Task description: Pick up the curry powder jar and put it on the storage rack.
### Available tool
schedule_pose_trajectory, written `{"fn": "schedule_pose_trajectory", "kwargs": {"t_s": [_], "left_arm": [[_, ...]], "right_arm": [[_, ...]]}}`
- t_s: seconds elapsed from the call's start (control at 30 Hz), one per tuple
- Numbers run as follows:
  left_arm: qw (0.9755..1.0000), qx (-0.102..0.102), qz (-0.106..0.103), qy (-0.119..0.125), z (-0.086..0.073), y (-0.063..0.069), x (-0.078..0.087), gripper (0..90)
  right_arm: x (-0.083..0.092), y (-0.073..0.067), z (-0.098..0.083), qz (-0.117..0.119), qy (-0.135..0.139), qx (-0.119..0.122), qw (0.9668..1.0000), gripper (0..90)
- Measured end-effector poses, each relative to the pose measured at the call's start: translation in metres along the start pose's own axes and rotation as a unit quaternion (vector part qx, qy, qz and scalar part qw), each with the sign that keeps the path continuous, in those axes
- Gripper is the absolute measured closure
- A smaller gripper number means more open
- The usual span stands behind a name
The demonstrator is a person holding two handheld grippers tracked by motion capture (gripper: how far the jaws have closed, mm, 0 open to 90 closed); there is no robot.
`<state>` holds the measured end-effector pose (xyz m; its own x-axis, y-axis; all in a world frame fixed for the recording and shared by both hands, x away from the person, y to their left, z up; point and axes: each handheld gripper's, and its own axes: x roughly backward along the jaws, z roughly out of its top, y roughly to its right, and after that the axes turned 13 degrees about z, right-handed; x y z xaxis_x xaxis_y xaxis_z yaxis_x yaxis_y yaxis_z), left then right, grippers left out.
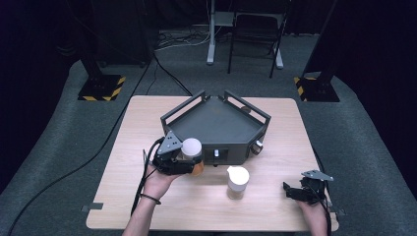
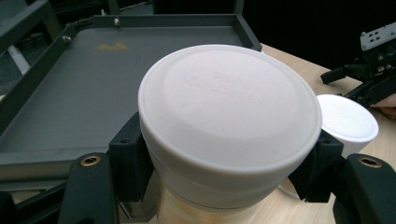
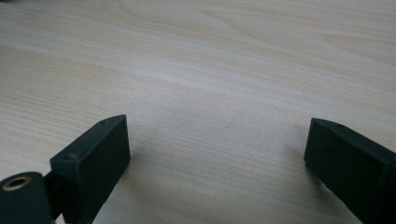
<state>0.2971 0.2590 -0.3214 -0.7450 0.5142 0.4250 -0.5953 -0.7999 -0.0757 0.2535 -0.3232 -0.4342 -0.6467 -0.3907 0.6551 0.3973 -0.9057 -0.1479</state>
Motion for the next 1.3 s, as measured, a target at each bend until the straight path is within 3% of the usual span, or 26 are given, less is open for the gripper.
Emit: {"fn": "schedule_pose_trajectory", "kwargs": {"t_s": [0.77, 1.03, 1.3], "left_arm": [[1.0, -0.003, -0.001, 0.009, 0.05, -0.018, 0.007, 33.5], [0.9999, 0.006, -0.005, 0.012, 0.061, -0.024, 0.001, 33.5], [0.9999, 0.004, 0.008, 0.012, 0.075, -0.025, -0.006, 33.5]], "right_arm": [[0.0, 0.0, 0.0, 0.0, 0.0, 0.0, 1.0, 5.7], [0.0, 0.0, 0.0, 0.0, 0.0, 0.0, 1.0, 5.7], [0.0, 0.0, 0.0, 0.0, 0.0, 0.0, 1.0, 5.7]]}}
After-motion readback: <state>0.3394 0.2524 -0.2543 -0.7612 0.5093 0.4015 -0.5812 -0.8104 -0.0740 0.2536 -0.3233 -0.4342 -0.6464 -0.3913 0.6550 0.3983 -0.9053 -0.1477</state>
